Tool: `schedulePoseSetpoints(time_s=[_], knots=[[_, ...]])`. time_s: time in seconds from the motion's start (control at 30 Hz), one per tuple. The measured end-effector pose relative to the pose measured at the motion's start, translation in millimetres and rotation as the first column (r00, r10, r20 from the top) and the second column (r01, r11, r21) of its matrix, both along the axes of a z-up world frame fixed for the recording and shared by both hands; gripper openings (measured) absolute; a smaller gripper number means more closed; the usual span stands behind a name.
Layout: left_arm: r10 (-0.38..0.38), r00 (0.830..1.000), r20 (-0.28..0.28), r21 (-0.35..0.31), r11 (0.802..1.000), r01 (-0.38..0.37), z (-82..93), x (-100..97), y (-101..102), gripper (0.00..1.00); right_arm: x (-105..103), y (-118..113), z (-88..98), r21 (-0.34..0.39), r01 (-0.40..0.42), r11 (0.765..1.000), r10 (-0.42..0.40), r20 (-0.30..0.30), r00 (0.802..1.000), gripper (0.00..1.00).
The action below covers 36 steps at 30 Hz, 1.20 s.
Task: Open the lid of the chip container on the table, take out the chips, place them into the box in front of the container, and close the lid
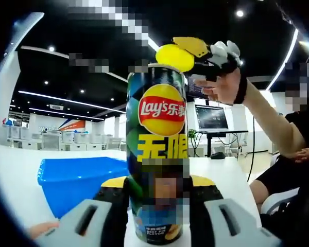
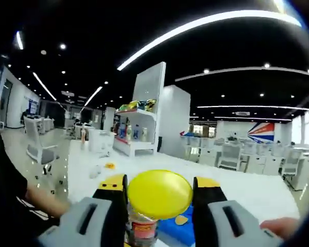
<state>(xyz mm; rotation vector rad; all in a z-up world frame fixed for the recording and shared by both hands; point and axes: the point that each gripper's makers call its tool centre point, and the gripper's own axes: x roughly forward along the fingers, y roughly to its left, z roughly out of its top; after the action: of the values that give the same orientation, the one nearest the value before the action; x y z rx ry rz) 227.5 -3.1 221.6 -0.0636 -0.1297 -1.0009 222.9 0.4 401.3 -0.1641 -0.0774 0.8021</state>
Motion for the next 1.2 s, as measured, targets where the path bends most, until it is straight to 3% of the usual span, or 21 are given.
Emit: schedulePoseSetpoints(time_s=[0.23,0.37,0.47,0.7,0.97,1.13,1.2], knots=[[0.002,1.000,0.003,0.003,1.000,-0.002,-0.2,0.1,1,0.45,10,23,-45.5,-0.046,-0.024,0.999,0.019,-0.110,0.994,0.46],[0.001,1.000,0.003,0.003,1.000,-0.001,-0.3,0.2,1,0.45,13,23,-55.4,-0.085,-0.009,0.996,0.000,-0.103,0.995,0.46],[0.000,1.000,0.004,0.003,1.000,0.000,-0.3,0.2,1,0.45,16,25,-59.6,-0.119,-0.003,0.993,-0.008,-0.093,0.996,0.46],[0.001,1.000,0.004,0.004,1.000,-0.001,-0.2,-0.2,1,0.45,14,25,-59.5,-0.104,-0.014,0.994,0.004,-0.096,0.995,0.47],[0.003,1.000,0.011,0.006,1.000,-0.003,0.0,-0.6,0,0.45,16,22,-60.6,-0.136,-0.012,0.991,-0.006,-0.133,0.991,0.47],[0.004,1.000,0.009,0.007,1.000,-0.005,-0.3,-0.1,1,0.45,16,19,-71.0,-0.204,-0.018,0.979,-0.009,-0.129,0.992,0.47],[0.005,1.000,0.011,0.008,1.000,-0.005,-0.4,0.3,1,0.45,17,18,-71.4,-0.220,-0.022,0.975,0.001,-0.093,0.996,0.51]])
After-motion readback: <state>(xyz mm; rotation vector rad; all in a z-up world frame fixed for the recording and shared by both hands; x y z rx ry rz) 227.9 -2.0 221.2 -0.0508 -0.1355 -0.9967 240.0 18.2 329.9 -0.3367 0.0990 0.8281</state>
